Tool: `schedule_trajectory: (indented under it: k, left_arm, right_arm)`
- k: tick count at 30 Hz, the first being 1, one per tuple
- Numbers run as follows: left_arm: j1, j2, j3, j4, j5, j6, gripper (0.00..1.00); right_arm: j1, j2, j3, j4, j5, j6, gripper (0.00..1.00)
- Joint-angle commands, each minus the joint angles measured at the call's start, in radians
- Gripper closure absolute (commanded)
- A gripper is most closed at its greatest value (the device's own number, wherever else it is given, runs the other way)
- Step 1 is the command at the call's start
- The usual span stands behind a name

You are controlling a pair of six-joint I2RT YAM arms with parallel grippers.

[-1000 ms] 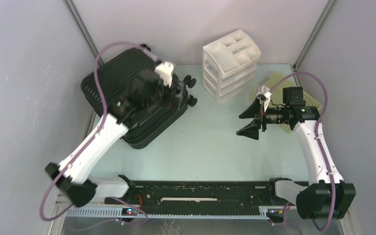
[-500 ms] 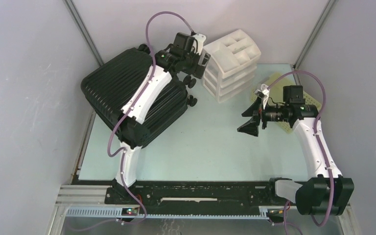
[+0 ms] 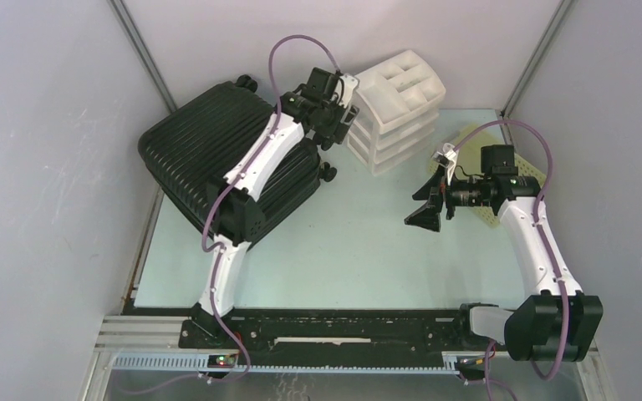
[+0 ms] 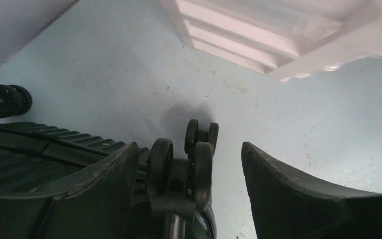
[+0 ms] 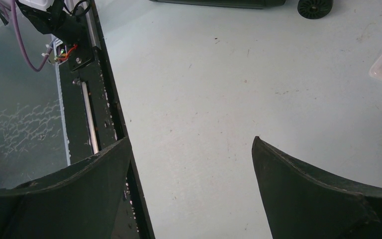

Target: Open, take out, and arrange the luggage

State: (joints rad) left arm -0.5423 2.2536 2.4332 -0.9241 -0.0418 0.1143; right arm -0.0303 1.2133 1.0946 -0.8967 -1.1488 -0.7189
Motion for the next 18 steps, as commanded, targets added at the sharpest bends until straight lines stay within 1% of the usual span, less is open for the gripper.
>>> schedule_trajectory:
  k: [1,6,8,10,11,12,13,15,16,17,18]
  left_arm:
    - [0.013,0.012,-0.023,0.008,-0.007,0.039,0.21]
    - [0.014,0.015,-0.075,0.008,-0.016,0.052,0.24]
    - [0.015,0.017,-0.089,0.007,-0.018,0.059,0.29]
    - [0.015,0.015,-0.092,0.002,-0.015,0.061,0.37]
    - [0.015,0.012,-0.092,0.002,-0.01,0.062,0.44]
    - [0.015,0.008,-0.093,0.001,-0.004,0.064,0.53]
    - [0.013,-0.001,-0.095,0.003,0.002,0.066,0.74]
    - [0.01,-0.023,-0.106,0.003,0.011,0.076,0.9]
    - [0.006,-0.039,-0.119,0.003,0.023,0.088,0.93]
    - [0.0,-0.06,-0.14,0.006,0.032,0.109,0.99]
    - [-0.007,-0.085,-0.167,0.012,0.034,0.124,1.0]
  right_arm:
    - [0.002,0.009,0.025,0.007,-0.005,0.0,0.0]
    - [0.001,0.014,0.024,0.005,-0.001,-0.002,0.0]
    - [0.003,0.014,0.024,0.003,0.0,-0.003,0.0]
    - [0.002,0.015,0.024,0.002,0.0,-0.004,0.0]
    - [0.002,0.013,0.024,0.003,0.0,-0.005,0.0]
    - [0.002,0.012,0.025,0.002,0.0,-0.006,0.0]
    - [0.002,0.011,0.024,0.001,0.0,-0.006,0.0]
    - [0.002,0.012,0.025,-0.001,-0.001,-0.008,0.0]
    - [0.002,0.012,0.024,-0.004,-0.002,-0.01,0.0]
    - [0.002,0.011,0.023,-0.006,-0.003,-0.014,0.0]
    - [0.002,0.011,0.024,-0.008,-0.003,-0.016,0.0]
